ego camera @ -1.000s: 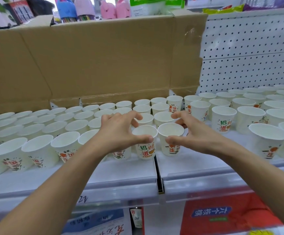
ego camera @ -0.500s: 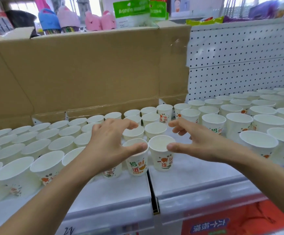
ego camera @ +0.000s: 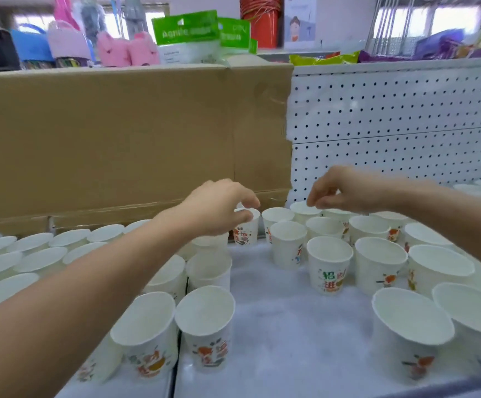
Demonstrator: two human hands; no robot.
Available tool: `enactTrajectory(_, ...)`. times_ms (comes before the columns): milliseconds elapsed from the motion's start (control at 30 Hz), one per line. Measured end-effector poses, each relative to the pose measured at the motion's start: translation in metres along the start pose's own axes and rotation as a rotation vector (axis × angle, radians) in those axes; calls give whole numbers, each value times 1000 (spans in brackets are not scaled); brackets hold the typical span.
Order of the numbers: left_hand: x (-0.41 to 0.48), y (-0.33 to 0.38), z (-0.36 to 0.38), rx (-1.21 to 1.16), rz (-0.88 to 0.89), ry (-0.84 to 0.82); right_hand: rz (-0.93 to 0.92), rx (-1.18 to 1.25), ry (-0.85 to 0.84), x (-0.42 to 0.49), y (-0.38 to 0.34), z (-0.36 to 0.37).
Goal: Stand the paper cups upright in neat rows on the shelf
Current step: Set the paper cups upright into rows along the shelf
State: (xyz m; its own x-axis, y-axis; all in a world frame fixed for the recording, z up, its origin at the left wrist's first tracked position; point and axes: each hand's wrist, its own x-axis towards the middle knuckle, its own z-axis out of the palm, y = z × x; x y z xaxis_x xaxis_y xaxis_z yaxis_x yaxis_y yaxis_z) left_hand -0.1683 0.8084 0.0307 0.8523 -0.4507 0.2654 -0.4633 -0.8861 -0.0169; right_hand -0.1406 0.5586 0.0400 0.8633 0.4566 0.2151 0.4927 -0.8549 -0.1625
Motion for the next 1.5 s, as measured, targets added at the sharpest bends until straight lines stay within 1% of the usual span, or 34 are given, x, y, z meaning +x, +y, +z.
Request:
enactTrajectory(67,27,-6,10,81,-73,-24,-76,-6,-32,23,5,10)
enactTrajectory(167,49,-12,24,149,-143,-108,-144,-55,-92,51,9,25)
enactTrajectory(267,56,-16,35,154,-180,-145,-172,-49,-152,70,16,39)
enactTrajectory(367,55,-15,37,119,-186,-122,-216,-52,-154,81,23,47)
enactTrajectory(433,52,-9,35,82,-145,-75,-235,-54,-119,84,27,51)
enactTrajectory(567,46,8,32,-134,1,4,-243,-63,-78,85,32,56)
enactTrajectory(667,45,19,33,-206,114,-52,-235,-18,3,79,33,53)
enactTrajectory(733,47,24,38,-171,137,-112,-225,17,35,68,33,44)
enactTrajectory(800,50,28,45,-87,125,-113,-209,0,-38,53,36,33)
enactTrajectory(900,51,29,51,-58,143,-76,-141,-44,-208,26,40,15)
enactTrajectory(967,49,25,52,-44,151,-76,-98,-71,-286,11,43,7)
enactTrajectory(1100,39,8,45,77,156,-86,-30,-155,-423,0,47,7)
enactTrajectory(1167,35,-2,41,104,133,-133,-39,-144,-400,1,50,14)
enactTrajectory(1233,34,-8,39,109,99,-160,-88,-111,-323,6,53,23)
enactTrajectory(1300,33,-5,37,93,74,-129,-114,-68,-264,11,55,28)
enactTrajectory(1400,33,5,38,48,67,-63,-146,13,-242,18,50,32)
enactTrajectory(1500,34,13,47,31,68,-83,-175,36,-239,25,44,36)
